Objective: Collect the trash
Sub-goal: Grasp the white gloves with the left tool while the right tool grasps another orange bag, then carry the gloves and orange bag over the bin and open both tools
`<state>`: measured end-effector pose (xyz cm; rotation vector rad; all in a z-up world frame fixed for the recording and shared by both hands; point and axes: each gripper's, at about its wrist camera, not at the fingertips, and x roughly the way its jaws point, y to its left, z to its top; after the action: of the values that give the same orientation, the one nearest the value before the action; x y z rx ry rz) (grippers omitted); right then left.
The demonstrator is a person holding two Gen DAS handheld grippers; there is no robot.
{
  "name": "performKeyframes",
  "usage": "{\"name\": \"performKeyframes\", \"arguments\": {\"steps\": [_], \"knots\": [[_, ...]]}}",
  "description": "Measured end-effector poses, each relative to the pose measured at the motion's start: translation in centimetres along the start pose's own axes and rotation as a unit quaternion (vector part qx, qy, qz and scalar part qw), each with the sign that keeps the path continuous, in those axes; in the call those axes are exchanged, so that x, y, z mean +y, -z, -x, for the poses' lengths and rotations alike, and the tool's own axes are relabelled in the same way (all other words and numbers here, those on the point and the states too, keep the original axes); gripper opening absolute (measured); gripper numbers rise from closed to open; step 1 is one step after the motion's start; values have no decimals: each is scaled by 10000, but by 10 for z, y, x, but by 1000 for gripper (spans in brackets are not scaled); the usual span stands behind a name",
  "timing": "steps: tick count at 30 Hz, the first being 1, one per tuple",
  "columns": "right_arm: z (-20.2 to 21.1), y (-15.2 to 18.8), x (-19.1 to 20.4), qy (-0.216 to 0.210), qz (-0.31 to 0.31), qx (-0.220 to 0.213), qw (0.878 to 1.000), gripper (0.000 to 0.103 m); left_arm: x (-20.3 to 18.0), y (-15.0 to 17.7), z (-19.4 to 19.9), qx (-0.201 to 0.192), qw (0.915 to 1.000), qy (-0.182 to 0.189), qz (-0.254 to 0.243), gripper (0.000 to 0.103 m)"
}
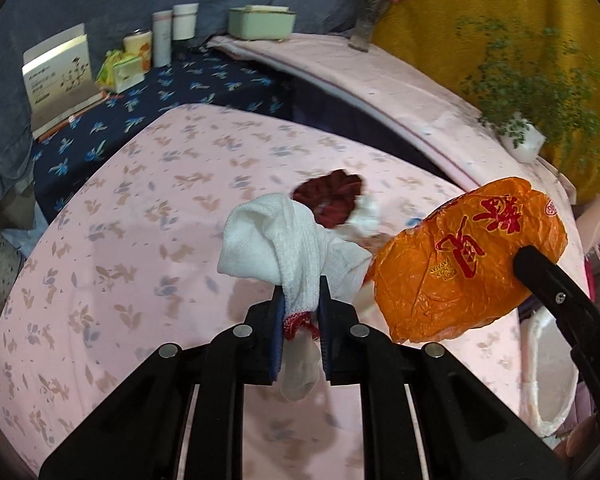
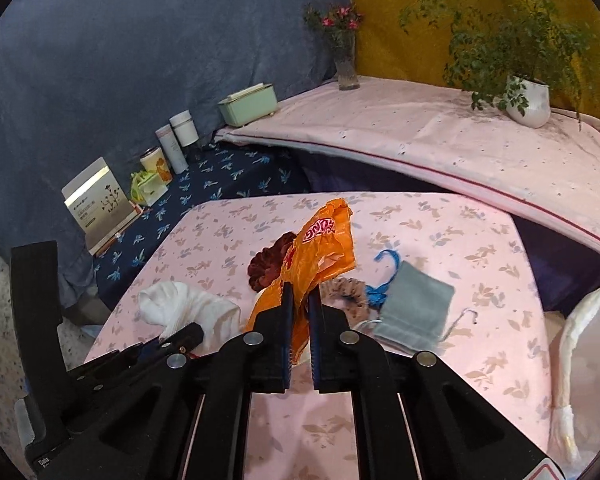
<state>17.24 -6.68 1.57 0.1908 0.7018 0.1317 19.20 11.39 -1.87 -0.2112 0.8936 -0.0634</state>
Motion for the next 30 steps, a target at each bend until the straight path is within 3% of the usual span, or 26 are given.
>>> {"name": "performKeyframes", "arguments": {"steps": [13, 20, 30], "knots": [[84, 18, -141, 937, -862, -450, 9908, 7, -148, 33, 27, 11, 9918, 748, -1033, 14], [112, 37, -211, 1497, -1236, -505, 9797, 7, -228, 65, 23, 221, 9785, 1261, -1620, 14], [134, 68, -283, 2121, -1663, -412, 9621, 7, -306, 105, 11, 524, 9590, 1721, -2190, 14]]}}
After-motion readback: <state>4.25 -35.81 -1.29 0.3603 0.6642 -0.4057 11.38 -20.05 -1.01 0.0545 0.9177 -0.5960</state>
